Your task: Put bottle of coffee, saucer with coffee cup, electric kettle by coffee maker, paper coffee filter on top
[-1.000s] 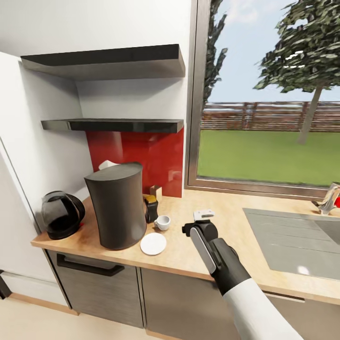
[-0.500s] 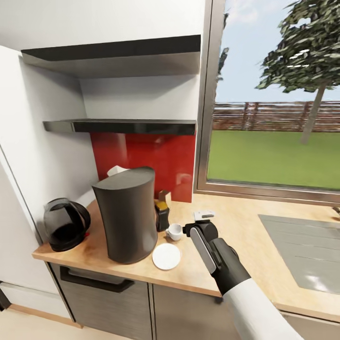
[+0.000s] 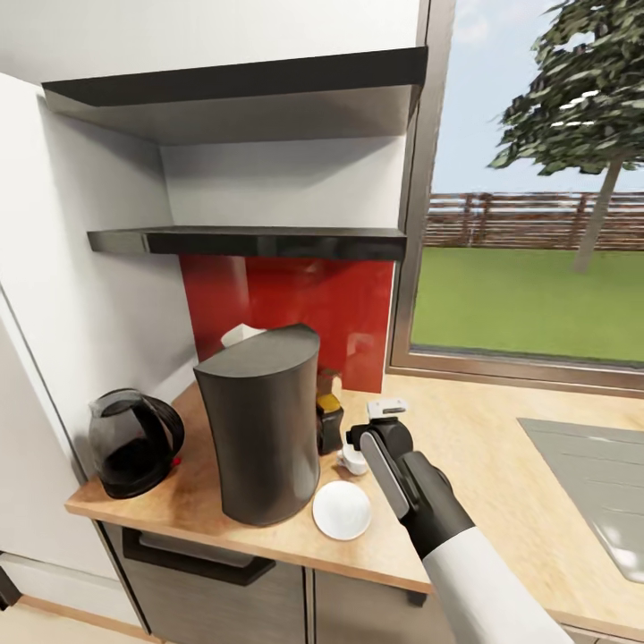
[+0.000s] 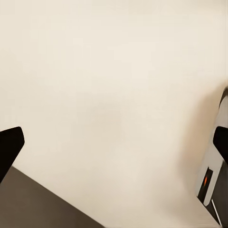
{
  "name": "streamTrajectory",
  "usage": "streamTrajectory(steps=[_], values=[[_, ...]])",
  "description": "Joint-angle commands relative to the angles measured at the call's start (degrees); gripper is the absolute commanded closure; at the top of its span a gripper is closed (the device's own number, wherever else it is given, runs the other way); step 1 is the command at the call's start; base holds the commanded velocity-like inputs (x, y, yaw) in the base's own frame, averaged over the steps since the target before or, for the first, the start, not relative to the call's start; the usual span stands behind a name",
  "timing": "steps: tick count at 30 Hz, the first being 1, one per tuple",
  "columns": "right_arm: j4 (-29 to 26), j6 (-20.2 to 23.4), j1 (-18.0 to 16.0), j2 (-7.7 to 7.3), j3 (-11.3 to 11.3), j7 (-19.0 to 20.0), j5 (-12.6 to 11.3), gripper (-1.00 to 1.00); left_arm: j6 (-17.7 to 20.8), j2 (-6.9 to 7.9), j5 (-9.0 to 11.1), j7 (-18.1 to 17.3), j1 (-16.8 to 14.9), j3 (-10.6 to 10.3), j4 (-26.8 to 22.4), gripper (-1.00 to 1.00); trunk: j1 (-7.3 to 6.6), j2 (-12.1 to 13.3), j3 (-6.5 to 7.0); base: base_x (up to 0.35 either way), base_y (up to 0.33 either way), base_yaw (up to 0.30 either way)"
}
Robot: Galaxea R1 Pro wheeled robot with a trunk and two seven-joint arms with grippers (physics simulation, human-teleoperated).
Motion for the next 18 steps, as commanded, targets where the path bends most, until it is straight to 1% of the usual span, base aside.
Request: streamTrajectory(steps=[1,13,18], values=[[0.1,0.1,0.0,0.00,0.1,-0.6,-0.5,-1.00,0.2,-0.04,-0.6,0.0,0.0,0.3,0.0,-1.00,0.03,0.0,-0.02,0.035,0.011,0.000],[5.1,0.1,0.0,0.00,0.0,-0.7,-0.5,-1.00,-0.1,0.12,-0.5,0.0,0.0,0.3,0.6,-1.00,0.03,0.0,-0.02,0.006,0.002,0.000],[7.8,0.0,0.0,0.00,0.1,-0.7,-0.6,-1.00,-0.1,0.19,-0.4,0.0,0.0,0.6,0.6,-1.00,0.03,0.0,-0.02,0.072,0.007,0.000]])
